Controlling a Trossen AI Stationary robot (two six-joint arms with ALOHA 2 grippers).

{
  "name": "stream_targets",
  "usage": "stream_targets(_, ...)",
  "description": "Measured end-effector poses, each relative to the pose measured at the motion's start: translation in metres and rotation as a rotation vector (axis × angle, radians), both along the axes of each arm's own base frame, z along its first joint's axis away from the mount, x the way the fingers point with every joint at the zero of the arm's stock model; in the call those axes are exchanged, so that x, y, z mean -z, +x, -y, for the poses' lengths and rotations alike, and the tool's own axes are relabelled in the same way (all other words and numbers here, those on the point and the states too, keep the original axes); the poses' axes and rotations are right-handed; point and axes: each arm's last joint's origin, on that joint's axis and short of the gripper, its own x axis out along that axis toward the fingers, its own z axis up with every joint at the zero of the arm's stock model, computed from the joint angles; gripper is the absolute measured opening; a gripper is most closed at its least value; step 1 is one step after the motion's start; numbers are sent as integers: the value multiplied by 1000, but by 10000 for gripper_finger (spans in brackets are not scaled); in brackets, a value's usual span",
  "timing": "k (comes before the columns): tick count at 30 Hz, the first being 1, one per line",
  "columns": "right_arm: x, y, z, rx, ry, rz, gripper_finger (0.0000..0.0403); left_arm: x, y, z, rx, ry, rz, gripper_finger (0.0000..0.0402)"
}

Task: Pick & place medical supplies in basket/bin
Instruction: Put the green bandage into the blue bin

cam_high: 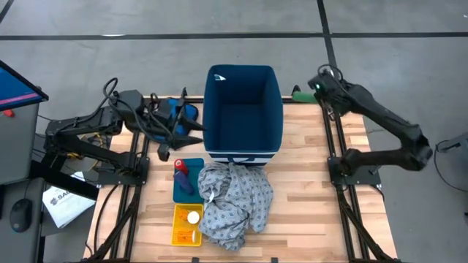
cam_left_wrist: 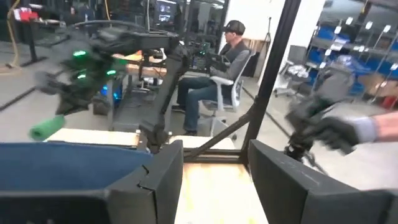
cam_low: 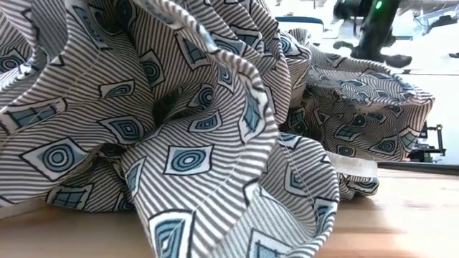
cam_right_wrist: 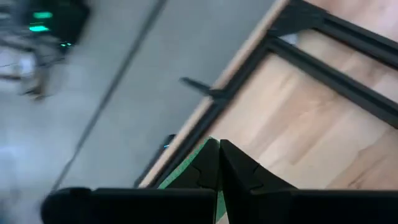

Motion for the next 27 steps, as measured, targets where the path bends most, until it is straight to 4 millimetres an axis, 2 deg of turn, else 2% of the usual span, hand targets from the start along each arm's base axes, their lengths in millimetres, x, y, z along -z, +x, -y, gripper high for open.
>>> stream_targets(4, -20, 4, -41, -122, -168, 10, 0, 1, 1, -2, -70, 69, -5, 191)
stream_targets(8, -34, 10, -79, -244, -340, 55, 0, 6, 11, -4, -128, 175, -13, 227)
stream_targets(15, -50, 29, -129, -390, -535, 214, 0, 7, 42, 9, -192, 520, 88, 279)
stream_targets(19, -59, 51, -146, -446, -598, 302, 0, 22, 69, 9, -254, 705, 38, 291)
stream_targets(27, -65, 86, -152, -466, -660, 384, 0, 37, 110, 8, -340, 862, 96, 294)
